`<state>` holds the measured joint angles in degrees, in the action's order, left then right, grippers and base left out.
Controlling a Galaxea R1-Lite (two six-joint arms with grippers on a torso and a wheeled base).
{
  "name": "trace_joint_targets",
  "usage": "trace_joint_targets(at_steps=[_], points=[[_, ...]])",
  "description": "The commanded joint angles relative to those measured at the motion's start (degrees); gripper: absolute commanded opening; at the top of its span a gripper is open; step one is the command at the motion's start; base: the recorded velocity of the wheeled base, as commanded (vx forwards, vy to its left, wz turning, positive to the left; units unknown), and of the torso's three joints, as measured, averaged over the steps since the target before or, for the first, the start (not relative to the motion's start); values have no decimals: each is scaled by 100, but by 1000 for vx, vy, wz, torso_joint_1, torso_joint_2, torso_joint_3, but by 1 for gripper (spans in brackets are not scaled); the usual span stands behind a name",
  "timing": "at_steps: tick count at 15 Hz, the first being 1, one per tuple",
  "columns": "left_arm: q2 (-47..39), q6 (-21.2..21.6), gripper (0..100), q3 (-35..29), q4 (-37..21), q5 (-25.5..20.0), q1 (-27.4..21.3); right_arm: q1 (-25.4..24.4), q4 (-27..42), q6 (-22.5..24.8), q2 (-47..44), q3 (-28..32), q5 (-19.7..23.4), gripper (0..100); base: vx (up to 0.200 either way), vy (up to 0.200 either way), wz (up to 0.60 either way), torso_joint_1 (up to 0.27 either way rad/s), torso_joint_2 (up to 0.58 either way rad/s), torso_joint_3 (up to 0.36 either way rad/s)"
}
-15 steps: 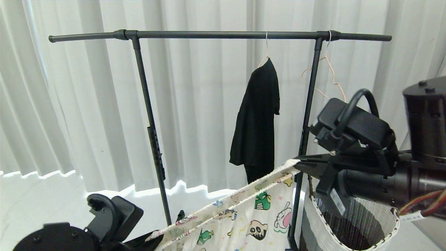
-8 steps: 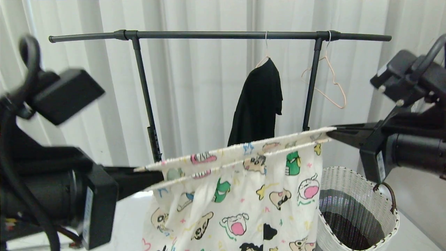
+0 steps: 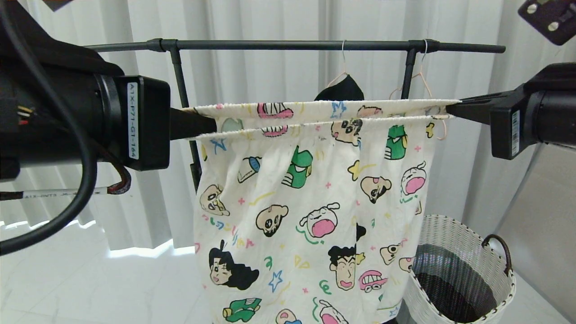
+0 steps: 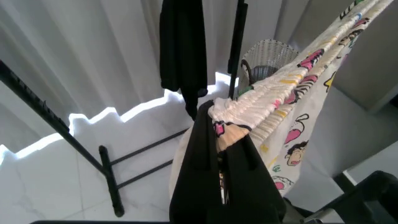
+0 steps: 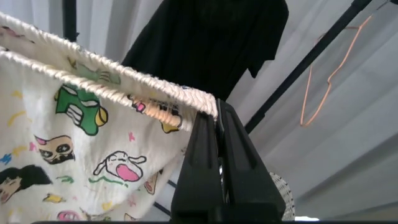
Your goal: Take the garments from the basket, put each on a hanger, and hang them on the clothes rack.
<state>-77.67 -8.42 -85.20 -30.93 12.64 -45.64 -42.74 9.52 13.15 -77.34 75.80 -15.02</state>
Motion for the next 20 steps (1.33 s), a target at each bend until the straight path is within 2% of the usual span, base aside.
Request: trace_joint_targets(at_steps=[1,2,4,5,6,8,11,14,16,20], points=[[-20,-1,0,-14,8,1,-41,3,15,3,26,31,-1,0,0,0,0,0,0,0],[-3,25,0,21,8,1,-112,3,50,3,105,31,-1,0,0,0,0,0,0,0],[129,289,0,320,8,1,-340,3,639,-23,351,58,-1,0,0,0,0,0,0,0],[190,623,0,496,34,1,-463,-24,1395,-94,659,198,17,0,0,0,0,0,0,0],[164,667,0,504,122,1,-472,-85,1825,-190,843,304,69,0,0,0,0,0,0,0],[-47,675,0,496,711,1,-472,-578,2449,-454,1195,339,96,0,0,0,0,0,0,0],[-390,711,0,416,1370,-16,-472,-1676,2616,-867,1309,277,96,0,0,0,0,0,0,0],[-715,711,0,12,1423,-16,-472,-2485,2607,-1131,1247,295,96,0,0,0,0,0,0,0],[-811,711,0,-172,1414,-16,-463,-2775,2599,-1263,1212,330,96,0,0,0,0,0,0,0],[-829,711,0,-164,1423,-16,-463,-2819,2599,-1263,1212,330,96,0,0,0,0,0,0,0]])
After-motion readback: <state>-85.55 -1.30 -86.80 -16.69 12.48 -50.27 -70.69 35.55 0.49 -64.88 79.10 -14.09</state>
